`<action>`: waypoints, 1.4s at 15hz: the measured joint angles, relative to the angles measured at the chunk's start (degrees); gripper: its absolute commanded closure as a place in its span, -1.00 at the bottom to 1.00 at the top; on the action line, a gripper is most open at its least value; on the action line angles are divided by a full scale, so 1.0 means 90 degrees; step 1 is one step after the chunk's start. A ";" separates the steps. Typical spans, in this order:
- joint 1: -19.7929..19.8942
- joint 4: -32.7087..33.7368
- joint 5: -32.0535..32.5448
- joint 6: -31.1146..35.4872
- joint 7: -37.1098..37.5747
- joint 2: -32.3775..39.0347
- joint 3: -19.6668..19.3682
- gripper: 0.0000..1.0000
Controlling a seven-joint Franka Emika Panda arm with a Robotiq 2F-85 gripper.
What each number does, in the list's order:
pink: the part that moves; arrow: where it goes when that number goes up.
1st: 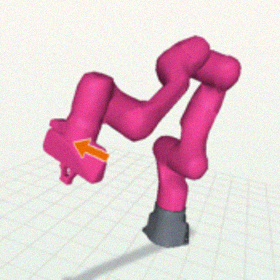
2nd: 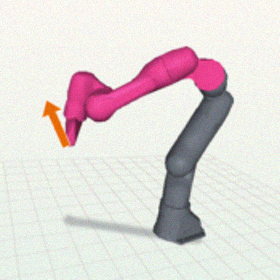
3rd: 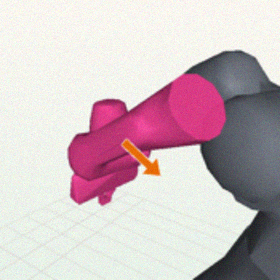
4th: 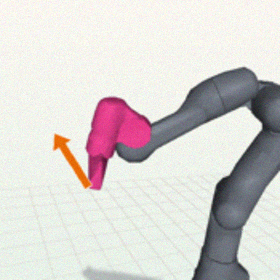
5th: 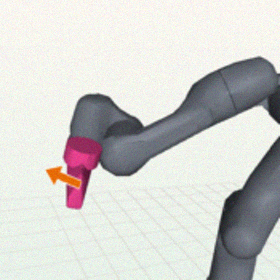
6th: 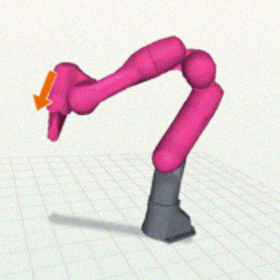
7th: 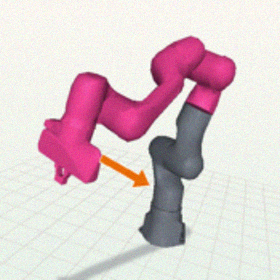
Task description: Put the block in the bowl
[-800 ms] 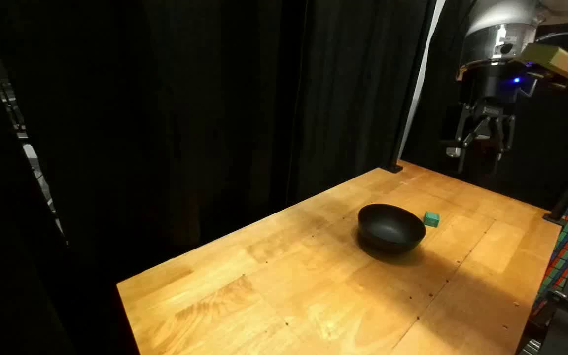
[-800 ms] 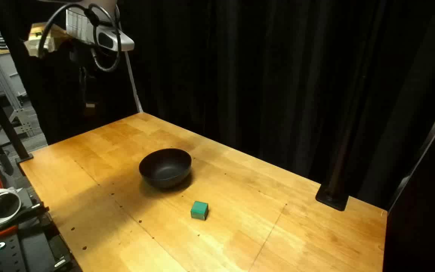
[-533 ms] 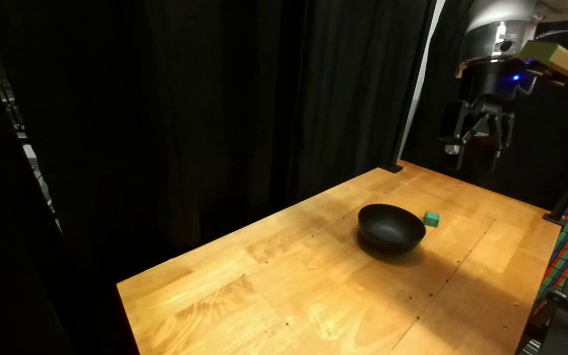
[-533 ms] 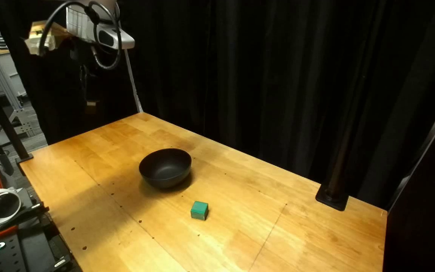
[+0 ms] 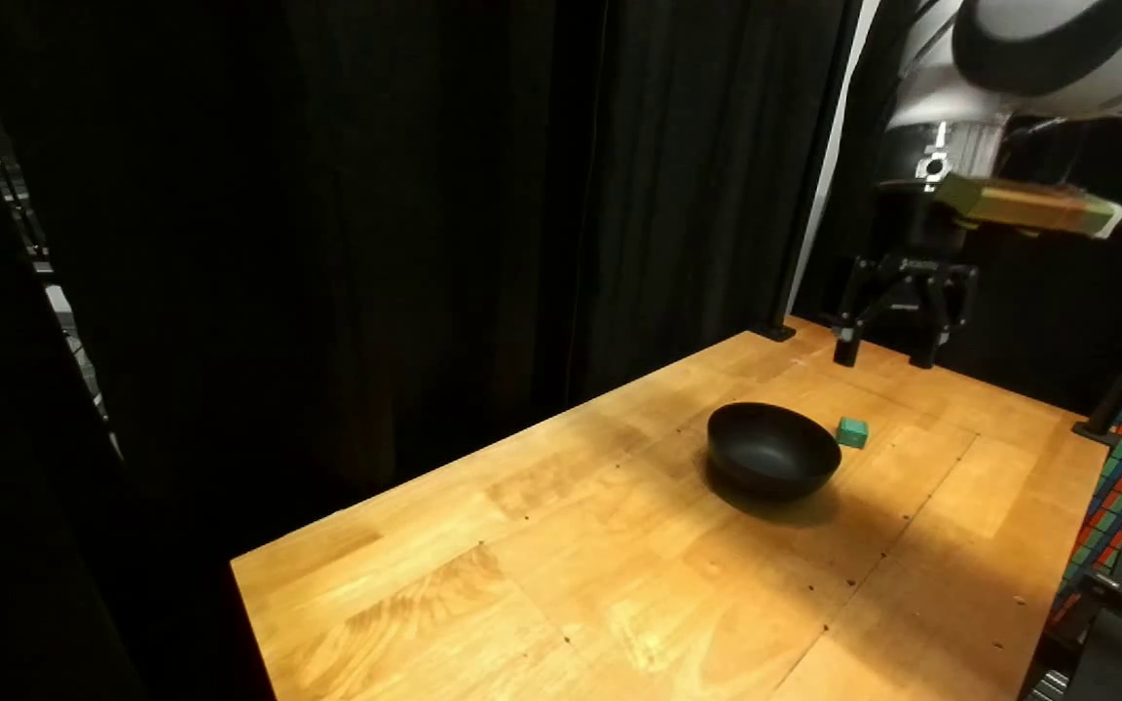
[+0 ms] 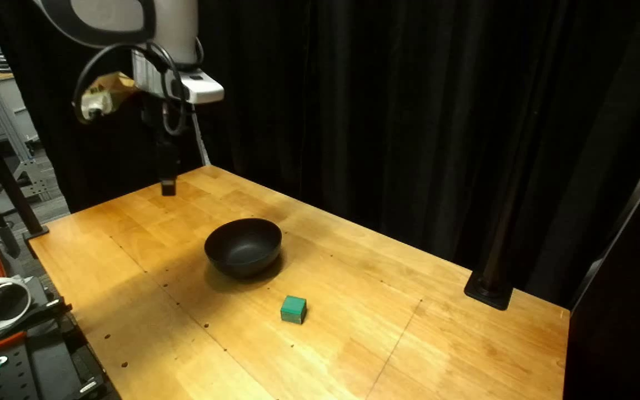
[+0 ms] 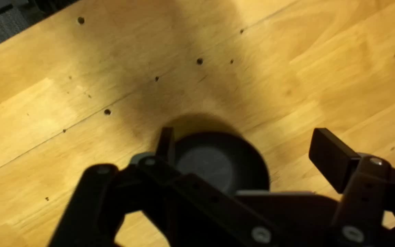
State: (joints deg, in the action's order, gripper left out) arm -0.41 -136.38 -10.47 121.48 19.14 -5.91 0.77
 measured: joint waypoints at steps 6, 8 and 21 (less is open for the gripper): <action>0.0536 0.0424 0.0582 0.1979 0.1036 0.2250 -0.0740 -1.00; 0.0585 0.0823 0.0601 0.2272 0.1375 0.2968 -0.1097 -1.00; 0.0579 0.2861 0.0059 0.1459 0.4301 0.4947 -0.1648 0.58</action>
State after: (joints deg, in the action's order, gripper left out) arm 4.80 -110.63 -9.94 134.61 57.85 38.61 -14.06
